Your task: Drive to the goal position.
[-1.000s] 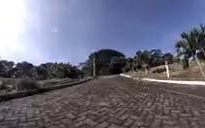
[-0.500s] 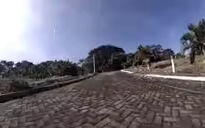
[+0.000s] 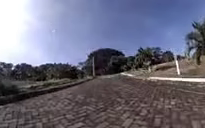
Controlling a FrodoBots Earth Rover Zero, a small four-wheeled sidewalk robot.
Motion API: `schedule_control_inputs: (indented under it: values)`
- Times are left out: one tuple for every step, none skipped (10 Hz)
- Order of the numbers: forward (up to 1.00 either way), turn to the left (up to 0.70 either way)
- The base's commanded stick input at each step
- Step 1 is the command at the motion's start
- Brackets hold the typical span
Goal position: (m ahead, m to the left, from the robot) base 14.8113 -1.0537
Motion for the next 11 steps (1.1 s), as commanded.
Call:
schedule_control_inputs:
  values:
    - [1.00,0.00]
    - [1.00,0.00]
    - [1.00,0.00]
    - [1.00,0.00]
    - [1.00,0.00]
    - [1.00,0.00]
    - [1.00,0.00]
    - [1.00,0.00]
    - [1.00,0.00]
    - [1.00,0.00]
    - [1.00,0.00]
